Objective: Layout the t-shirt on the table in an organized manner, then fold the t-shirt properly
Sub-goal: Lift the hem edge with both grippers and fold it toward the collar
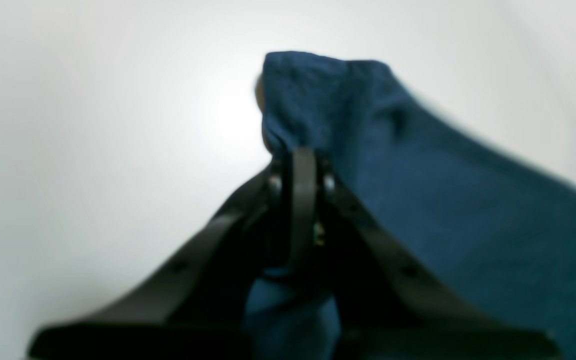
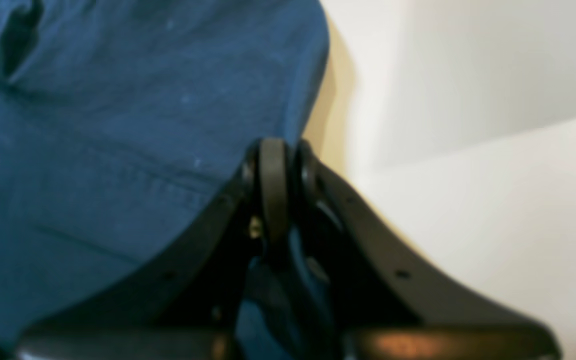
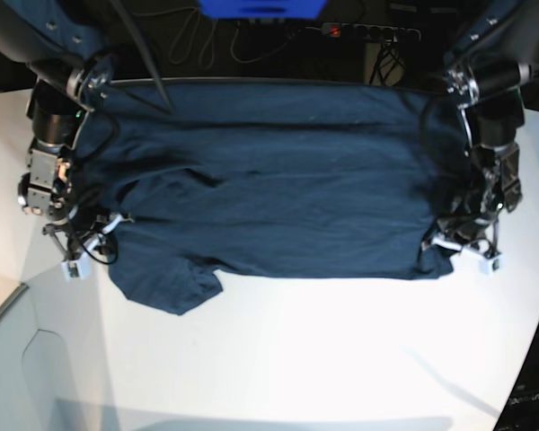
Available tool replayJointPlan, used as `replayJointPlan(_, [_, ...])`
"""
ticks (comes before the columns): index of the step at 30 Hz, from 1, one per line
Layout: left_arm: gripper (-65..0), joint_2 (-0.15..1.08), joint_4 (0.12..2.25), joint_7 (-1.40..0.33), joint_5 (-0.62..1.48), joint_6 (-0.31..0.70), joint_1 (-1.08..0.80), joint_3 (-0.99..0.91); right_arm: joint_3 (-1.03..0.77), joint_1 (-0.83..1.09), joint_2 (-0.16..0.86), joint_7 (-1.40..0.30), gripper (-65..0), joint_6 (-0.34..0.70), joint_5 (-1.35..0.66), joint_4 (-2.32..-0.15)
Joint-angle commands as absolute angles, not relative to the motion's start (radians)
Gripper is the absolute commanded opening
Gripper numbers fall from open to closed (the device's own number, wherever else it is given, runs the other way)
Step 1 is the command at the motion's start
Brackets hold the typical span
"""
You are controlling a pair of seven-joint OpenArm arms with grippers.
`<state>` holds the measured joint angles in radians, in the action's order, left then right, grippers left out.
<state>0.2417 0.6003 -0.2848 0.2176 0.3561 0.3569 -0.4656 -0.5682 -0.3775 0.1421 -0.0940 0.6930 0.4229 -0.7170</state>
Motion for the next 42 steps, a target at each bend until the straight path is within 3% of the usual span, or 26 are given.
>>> replayJointPlan(1, [-65.0,0.257,0.667,-0.320,0.226,0.351,0.346,-0.467,-0.567,-0.390,0.150,-0.071,-65.0,0.698,0.409,-0.748])
replayJointPlan(5, [-65.0,0.257,0.865,-0.410,0.298,0.349,0.265,-0.467,-0.568,-0.357,0.140,-0.071,-65.0,0.698,0.406,-0.835])
replayJointPlan(12, [-65.0,0.259,1.021,-0.478,0.349,0.349,0.182,-0.469,-0.564,-0.236,0.128,-0.071,-65.0,0.698,0.320,-1.027])
replayJointPlan(23, [-65.0,0.260,1.132,-0.484,0.349,0.351,0.093,-0.469,-0.567,-0.064,0.128,-0.071,-65.0,0.698,0.318,-1.202])
replayJointPlan(38, [-64.9,0.257,1.148,-0.483,0.349,0.361,-0.030,-0.470,-0.562,0.013,0.128,-0.073,-65.0,0.698,0.318,-1.202])
replayJointPlan(40, [-63.3,0.257,1.147,-0.484,0.349,0.361,-0.030,-0.470,-0.561,0.013,0.128,-0.077,-64.5,0.698,0.318,-1.202])
replayJointPlan(42, [-56.8,0.257,1.148,-0.484,0.349,0.361,-0.031,-0.470,-0.561,0.013,0.128,-0.077,-58.4,0.698,0.318,-1.205])
